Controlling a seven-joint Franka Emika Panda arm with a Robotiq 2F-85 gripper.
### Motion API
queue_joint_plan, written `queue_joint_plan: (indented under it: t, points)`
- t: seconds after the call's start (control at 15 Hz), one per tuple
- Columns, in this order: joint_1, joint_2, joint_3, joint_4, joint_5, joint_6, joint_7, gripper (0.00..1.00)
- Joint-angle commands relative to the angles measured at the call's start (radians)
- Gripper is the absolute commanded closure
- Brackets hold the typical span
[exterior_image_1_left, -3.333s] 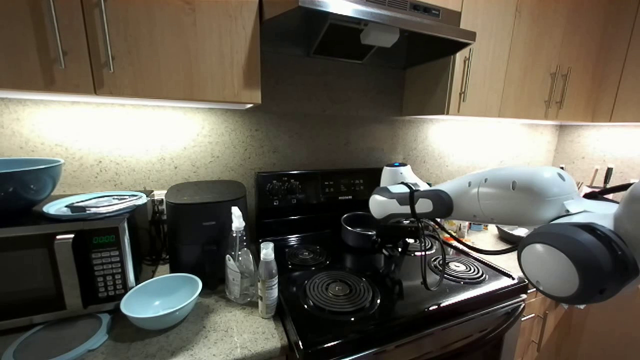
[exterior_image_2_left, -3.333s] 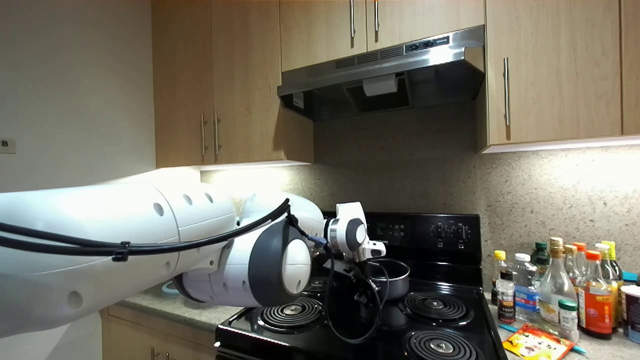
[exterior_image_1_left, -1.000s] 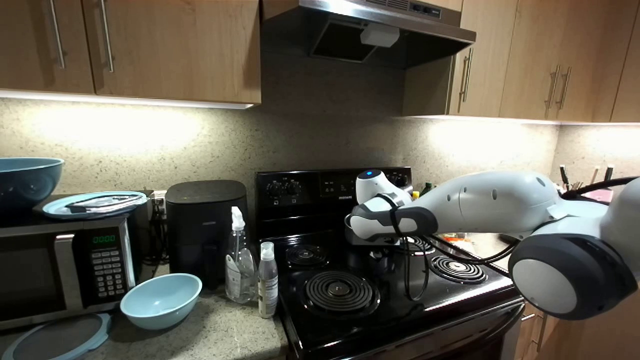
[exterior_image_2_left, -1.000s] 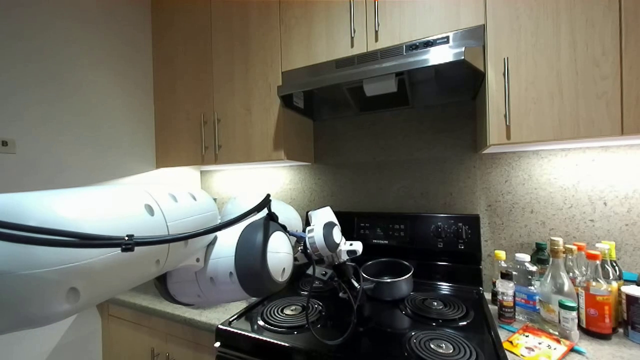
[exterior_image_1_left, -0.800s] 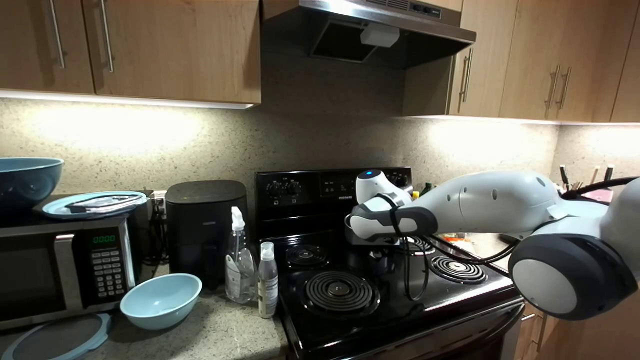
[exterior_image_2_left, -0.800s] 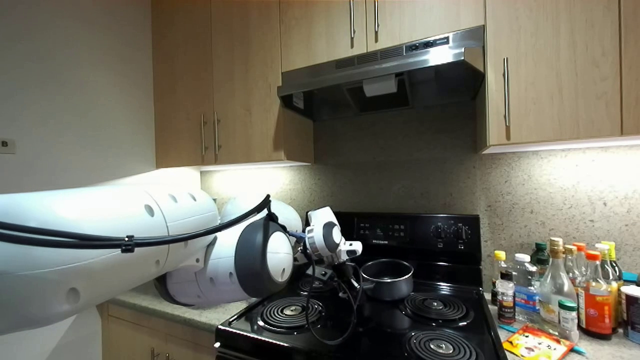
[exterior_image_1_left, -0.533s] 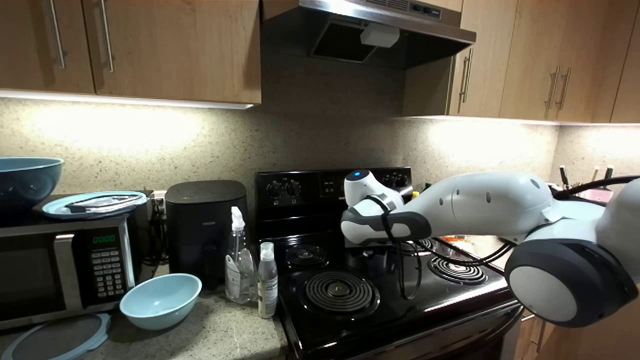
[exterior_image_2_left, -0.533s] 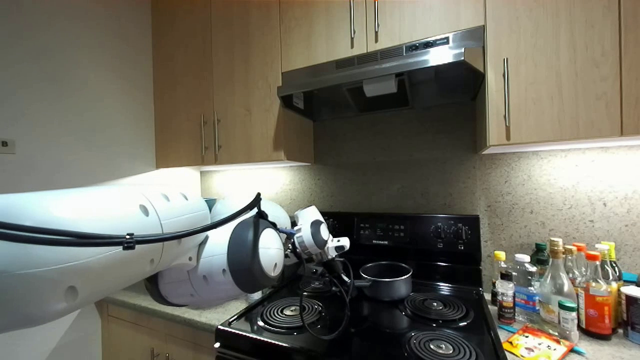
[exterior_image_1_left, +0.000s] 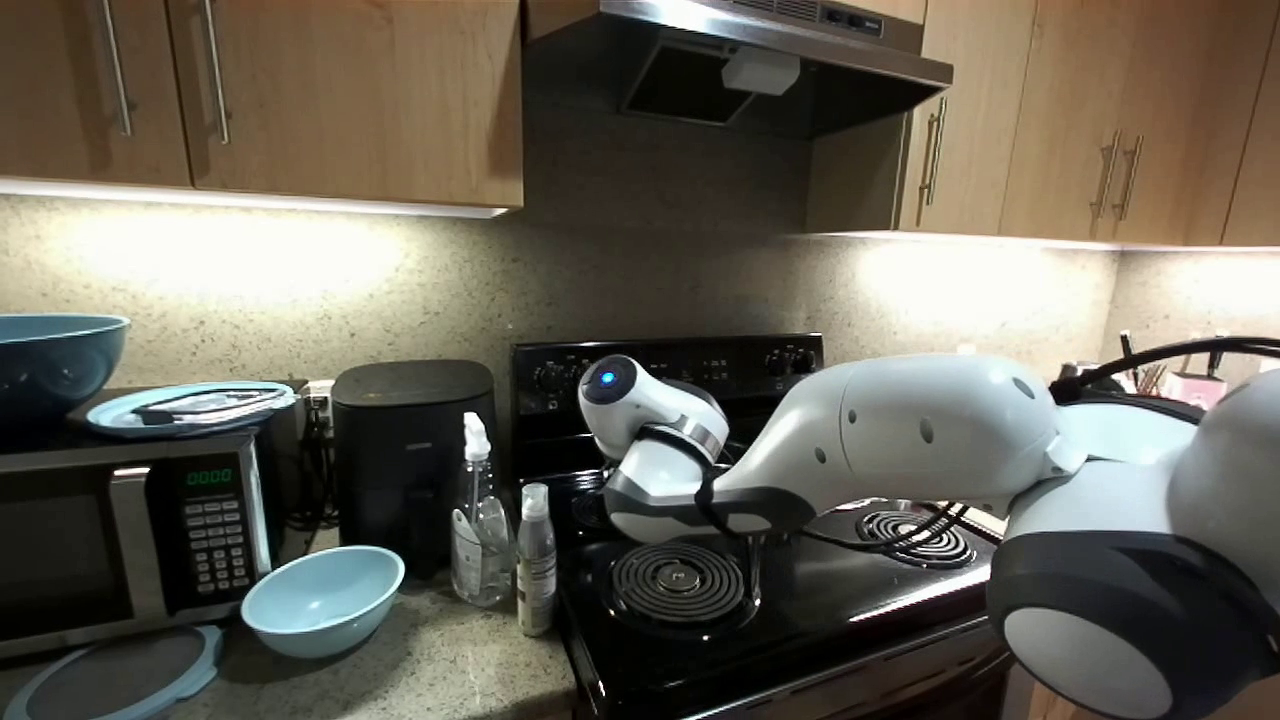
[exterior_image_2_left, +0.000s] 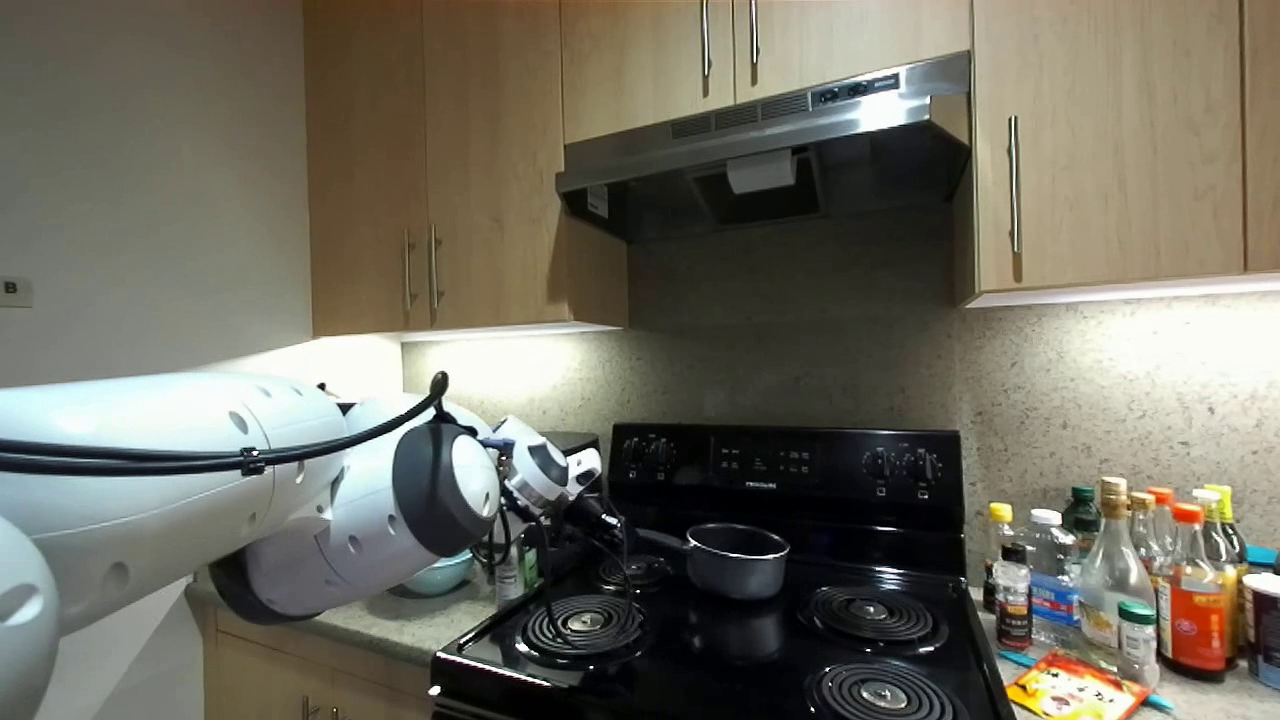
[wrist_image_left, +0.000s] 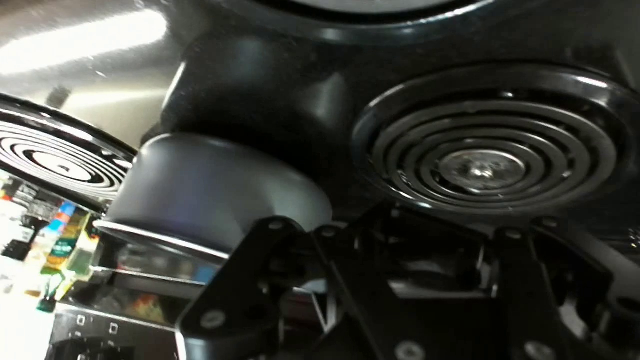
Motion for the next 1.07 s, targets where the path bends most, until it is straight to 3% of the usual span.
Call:
queue_joint_plan:
  t: [0.0,0.53,0.6,0.67,0.87,1.0]
  points:
    - [0.015,0.0,-0.013,-0.006,-0.016,0.019,0.029,1.0]
    - [0.021,0.0,-0.029,-0.011,-0.022,0.033,0.045,1.0]
    - [0.021,0.0,-0.029,-0.011,-0.022,0.033,0.045,0.75]
    - [0.012,-0.002,-0.02,-0.014,-0.01,0.034,0.051,0.91]
    - [0.012,0.001,-0.039,-0.025,-0.022,-0.003,0.088,1.0]
    - [0.022,0.001,-0.05,-0.043,-0.032,-0.046,0.102,0.99]
